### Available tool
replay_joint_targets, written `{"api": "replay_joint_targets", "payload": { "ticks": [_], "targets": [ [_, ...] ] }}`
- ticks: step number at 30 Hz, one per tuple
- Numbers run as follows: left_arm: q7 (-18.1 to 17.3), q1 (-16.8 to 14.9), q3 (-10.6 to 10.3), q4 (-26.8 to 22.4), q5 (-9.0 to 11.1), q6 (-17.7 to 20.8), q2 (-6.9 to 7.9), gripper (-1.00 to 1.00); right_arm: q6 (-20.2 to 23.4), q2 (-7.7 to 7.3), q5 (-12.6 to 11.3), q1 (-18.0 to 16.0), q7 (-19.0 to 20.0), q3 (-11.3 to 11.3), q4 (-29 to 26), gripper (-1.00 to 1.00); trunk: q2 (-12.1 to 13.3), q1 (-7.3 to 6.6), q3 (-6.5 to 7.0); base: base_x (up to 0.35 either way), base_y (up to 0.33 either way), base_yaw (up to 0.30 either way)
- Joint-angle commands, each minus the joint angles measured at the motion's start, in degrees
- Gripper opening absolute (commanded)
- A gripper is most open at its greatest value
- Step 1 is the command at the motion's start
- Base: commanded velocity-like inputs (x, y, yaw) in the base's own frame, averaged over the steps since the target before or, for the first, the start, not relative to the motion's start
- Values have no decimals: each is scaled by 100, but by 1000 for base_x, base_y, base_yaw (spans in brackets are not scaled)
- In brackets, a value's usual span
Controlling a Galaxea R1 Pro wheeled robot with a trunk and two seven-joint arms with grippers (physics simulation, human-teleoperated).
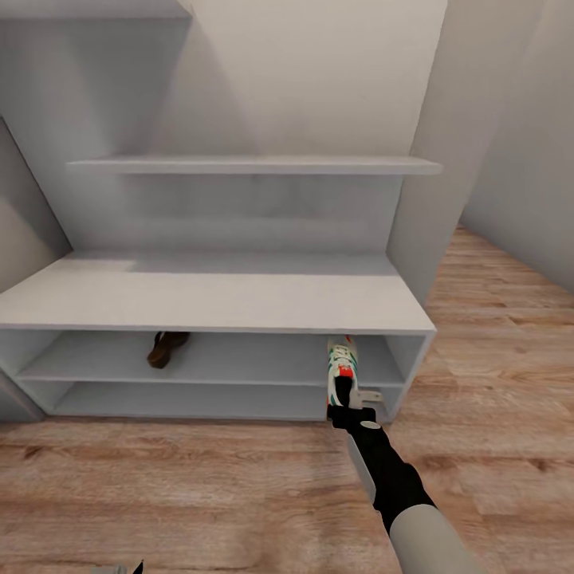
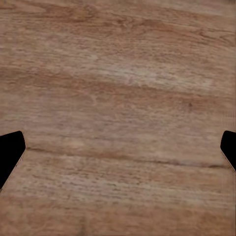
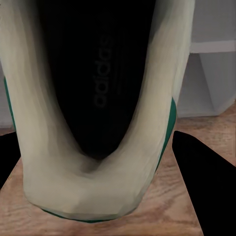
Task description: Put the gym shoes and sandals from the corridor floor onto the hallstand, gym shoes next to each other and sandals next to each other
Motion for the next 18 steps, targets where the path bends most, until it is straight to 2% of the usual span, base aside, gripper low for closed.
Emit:
{"api": "replay_joint_targets", "payload": {
  "ticks": [1, 7, 16, 18],
  "targets": [
    [-60, -3, 18, 7, 44, 3, 0, 100, 37, 2, 10, -2, -18, 2, -10, -100, -2, 2, -5, 258, 0, 0],
    [-60, -3, 17, 7, 44, 3, 0, 100, 39, 2, 10, -2, -18, 7, -5, -100, -2, 2, -5, 155, 0, 0],
    [-60, -3, 18, 3, 44, -5, 2, 100, 39, 2, 10, -2, -18, 10, -4, -100, -2, 2, -8, 14, 0, 0],
    [-60, -3, 19, 5, 44, -6, 1, 100, 40, 2, 10, -2, -18, 10, -8, -100, -82, 46, -50, 2, 0, 0]
  ]
}}
